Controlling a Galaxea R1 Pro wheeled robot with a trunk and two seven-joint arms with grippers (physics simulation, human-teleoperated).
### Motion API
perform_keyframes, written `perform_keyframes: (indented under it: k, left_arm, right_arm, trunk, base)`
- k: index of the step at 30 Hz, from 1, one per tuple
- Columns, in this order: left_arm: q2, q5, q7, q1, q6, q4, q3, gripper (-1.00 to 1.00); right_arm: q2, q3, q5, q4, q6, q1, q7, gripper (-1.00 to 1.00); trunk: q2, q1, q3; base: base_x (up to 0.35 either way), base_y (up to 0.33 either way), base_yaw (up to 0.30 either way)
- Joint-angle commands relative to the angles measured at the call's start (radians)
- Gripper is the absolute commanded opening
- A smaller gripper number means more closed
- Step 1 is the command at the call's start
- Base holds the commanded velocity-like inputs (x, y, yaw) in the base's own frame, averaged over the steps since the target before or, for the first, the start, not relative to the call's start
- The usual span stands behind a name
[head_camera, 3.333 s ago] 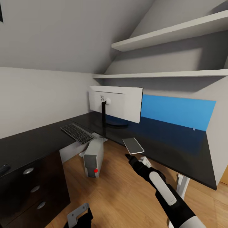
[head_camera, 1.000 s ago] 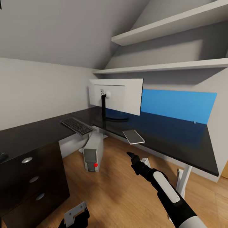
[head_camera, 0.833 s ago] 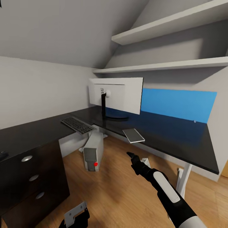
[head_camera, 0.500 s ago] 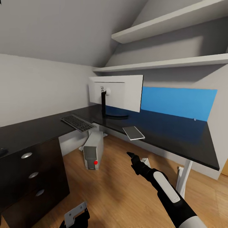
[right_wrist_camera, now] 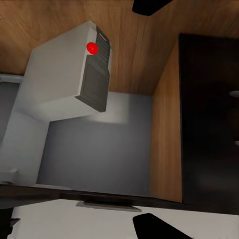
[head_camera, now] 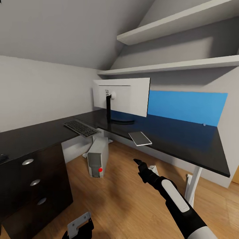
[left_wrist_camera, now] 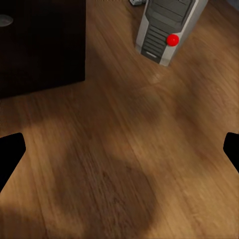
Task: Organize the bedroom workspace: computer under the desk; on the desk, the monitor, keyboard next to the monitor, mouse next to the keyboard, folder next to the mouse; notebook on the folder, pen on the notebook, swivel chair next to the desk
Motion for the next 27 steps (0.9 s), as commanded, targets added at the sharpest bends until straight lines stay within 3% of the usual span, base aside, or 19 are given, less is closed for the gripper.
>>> perform_keyframes:
  k: [1,27]
  left_arm:
    - [0.001,0.000,0.005,0.000,0.009,-0.002,-0.001,1.00]
    - [0.001,-0.003,0.005,0.000,0.009,-0.002,0.001,1.00]
  right_arm:
    - [-0.001,0.001,-0.007,-0.002,0.000,0.000,-0.007,1.00]
    - [0.002,-0.009,-0.007,-0.003,-0.007,0.000,0.041,1.00]
  trunk:
    - [0.000,0.000,-0.001]
    - [0.000,0.000,-0.002]
  base:
    - [0.000,0.000,0.000]
    - [0.000,0.000,0.005]
